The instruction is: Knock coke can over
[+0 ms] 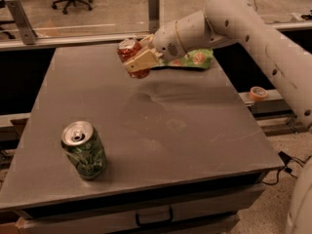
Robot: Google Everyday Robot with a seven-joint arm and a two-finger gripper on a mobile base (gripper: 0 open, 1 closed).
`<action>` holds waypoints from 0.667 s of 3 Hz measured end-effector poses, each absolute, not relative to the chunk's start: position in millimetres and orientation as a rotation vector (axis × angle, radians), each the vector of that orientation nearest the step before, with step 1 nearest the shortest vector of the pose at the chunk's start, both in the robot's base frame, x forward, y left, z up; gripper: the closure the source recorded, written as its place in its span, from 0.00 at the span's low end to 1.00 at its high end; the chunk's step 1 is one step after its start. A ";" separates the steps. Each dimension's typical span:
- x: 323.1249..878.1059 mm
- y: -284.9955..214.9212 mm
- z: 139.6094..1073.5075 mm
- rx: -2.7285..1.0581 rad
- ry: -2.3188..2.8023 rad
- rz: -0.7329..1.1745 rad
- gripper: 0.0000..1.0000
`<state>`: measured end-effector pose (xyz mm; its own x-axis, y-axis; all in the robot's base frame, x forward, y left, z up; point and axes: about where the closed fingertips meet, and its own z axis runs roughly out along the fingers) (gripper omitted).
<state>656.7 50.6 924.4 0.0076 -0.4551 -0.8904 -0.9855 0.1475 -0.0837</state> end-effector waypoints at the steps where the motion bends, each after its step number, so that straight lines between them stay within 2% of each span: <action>1: 654.9 21.8 925.1 -1.647 1.645 0.515 1.00; 2: 648.6 19.7 900.9 -1.890 1.689 0.299 1.00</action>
Offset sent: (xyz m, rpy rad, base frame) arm -0.0089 -0.0486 -0.0486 -0.8827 -0.2216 0.1578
